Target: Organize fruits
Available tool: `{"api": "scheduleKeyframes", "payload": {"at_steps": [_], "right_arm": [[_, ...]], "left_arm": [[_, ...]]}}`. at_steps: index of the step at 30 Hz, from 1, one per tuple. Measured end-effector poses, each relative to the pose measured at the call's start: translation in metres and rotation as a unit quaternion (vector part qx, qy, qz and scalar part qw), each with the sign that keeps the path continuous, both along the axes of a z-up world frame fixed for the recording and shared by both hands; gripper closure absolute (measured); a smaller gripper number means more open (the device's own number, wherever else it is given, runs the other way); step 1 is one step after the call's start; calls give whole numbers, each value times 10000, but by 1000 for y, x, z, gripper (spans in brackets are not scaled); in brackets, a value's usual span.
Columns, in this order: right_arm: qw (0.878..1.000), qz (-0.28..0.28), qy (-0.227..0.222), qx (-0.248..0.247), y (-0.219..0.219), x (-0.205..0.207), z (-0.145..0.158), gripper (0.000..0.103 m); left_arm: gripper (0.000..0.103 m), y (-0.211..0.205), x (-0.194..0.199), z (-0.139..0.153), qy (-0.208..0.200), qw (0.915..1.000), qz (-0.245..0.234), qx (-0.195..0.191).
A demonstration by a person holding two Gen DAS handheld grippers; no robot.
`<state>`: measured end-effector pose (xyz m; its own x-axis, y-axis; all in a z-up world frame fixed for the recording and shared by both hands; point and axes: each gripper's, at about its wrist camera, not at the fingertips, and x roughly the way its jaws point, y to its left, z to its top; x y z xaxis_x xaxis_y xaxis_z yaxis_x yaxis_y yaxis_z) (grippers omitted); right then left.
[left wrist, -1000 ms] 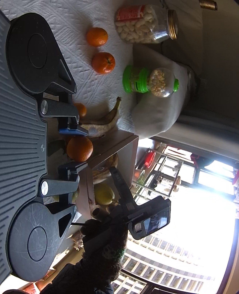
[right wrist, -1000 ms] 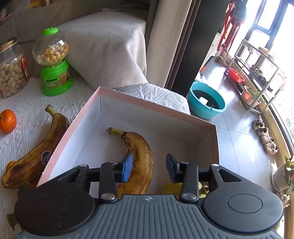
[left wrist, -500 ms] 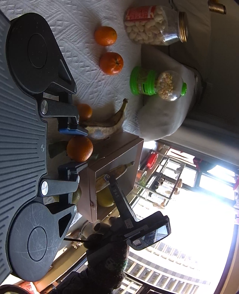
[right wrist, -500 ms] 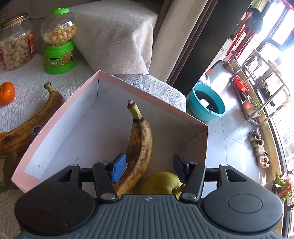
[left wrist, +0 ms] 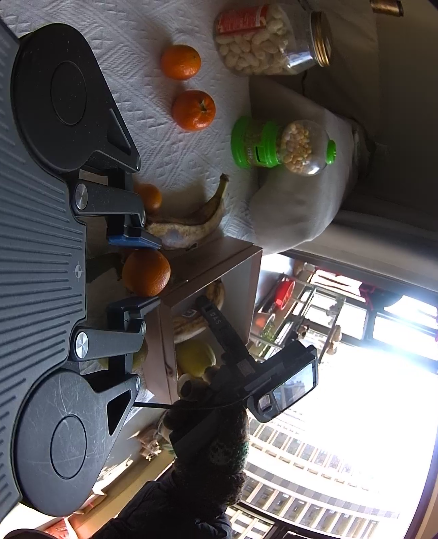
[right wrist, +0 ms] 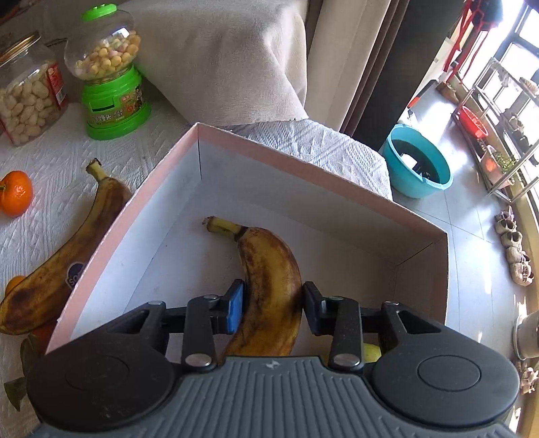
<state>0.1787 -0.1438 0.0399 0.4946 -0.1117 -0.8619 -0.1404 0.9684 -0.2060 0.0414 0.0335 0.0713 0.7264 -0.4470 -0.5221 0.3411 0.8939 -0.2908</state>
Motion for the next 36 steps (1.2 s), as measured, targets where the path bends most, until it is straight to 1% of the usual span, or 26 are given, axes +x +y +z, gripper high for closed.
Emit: {"api": "scheduleKeyframes", "payload": {"at_steps": [1,3,6,8,11,13,15,17,18,19,21,23,26,28,29,31,33,36], "right_arm": [[9998,109,42,-140,2,-2,1,67],[9972,416,69,-614,6,-7,3,67],[9953,593,170,-742,7,-10,8,67],[9939,712,252,-800,10,-11,7,67],[9940,610,251,-876,12,-11,0,67],[9954,557,161,-767,8,-15,3,66],[9973,499,-76,-536,-1,-24,20,66],[9978,365,-466,-304,-14,-39,45,55],[9970,249,-695,-224,-21,-49,59,53],[9958,139,-890,-191,-26,-57,69,48],[9910,-108,-1330,-105,-42,-80,91,43],[9854,-348,-1662,-99,-55,-101,101,41],[9804,-568,-1884,88,-70,-126,101,41],[9776,-652,-1993,177,-75,-141,94,41],[9757,-693,-2064,234,-77,-149,91,41],[9725,-698,-2184,406,-79,-164,86,41],[9697,-617,-2272,655,-80,-178,78,41],[9673,-497,-2331,867,-75,-190,68,41]], "left_arm": [[69,2,1,-1,20,10000,23,-8],[69,5,2,-3,69,9999,84,-50],[69,6,5,-8,153,9997,80,-187],[69,2,6,-10,187,9996,7,-202],[69,-3,7,-10,200,9996,-105,-154],[69,-6,12,-6,191,9995,-161,-169],[69,-11,24,3,142,9992,-256,-274],[69,-23,43,15,71,9983,-430,-398],[69,-32,56,19,69,9975,-563,-433],[69,-45,71,23,98,9963,-707,-472],[69,-68,104,24,255,9936,-914,-612],[69,-95,144,19,589,9896,-1029,-819],[69,-134,194,6,1011,9859,-993,-891],[69,-151,213,0,1062,9866,-935,-808],[69,-156,218,-1,1023,9876,-912,-765],[69,-153,217,0,940,9881,-922,-798],[69,-140,208,3,845,9880,-986,-833],[69,-106,182,11,508,9944,-767,-529]]}}
